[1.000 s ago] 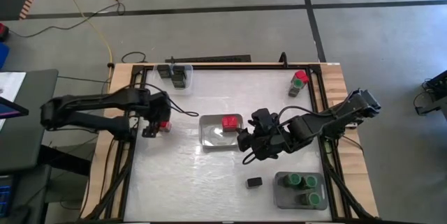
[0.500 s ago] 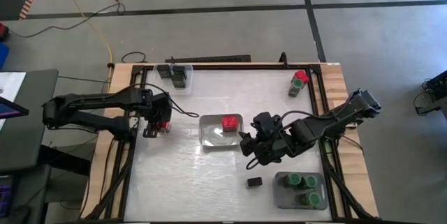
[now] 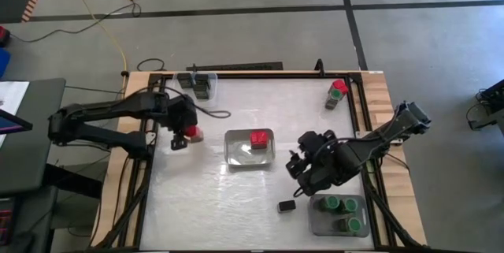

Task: Sort spices by type
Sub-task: Put the bottom red seasoning can into the gray bin

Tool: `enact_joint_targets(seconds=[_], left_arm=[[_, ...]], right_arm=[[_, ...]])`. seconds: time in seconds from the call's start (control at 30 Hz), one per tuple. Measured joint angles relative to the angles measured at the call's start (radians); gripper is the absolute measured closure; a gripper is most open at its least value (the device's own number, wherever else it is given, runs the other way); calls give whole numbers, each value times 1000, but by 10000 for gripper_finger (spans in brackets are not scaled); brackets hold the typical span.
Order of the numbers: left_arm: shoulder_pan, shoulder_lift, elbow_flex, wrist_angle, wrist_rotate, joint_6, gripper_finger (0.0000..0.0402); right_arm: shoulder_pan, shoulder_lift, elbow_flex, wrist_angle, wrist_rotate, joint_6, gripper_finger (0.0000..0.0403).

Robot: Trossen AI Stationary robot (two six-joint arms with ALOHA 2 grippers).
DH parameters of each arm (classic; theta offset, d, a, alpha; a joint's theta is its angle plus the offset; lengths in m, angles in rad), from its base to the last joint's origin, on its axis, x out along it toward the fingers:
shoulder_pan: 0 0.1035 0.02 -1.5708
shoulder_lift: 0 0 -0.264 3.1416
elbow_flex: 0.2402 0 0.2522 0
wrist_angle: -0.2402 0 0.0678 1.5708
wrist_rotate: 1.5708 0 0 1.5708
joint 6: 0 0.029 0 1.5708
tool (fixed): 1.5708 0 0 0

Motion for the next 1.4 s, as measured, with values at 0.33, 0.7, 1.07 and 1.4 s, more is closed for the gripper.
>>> enact_joint_targets(seconds=[0.33,0.7,1.07,1.4], left_arm=[[-160,133,364,-13,-131,-220,193],[-224,545,716,-86,-150,-229,193],[-227,774,758,-103,-129,-231,192],[-227,879,756,-61,-122,-224,190]], right_arm=[[45,-202,-325,106,-64,0,92],[89,-577,-771,564,-60,-141,92],[88,-725,-976,765,-104,-201,92],[89,-754,-989,765,-113,-234,92]])
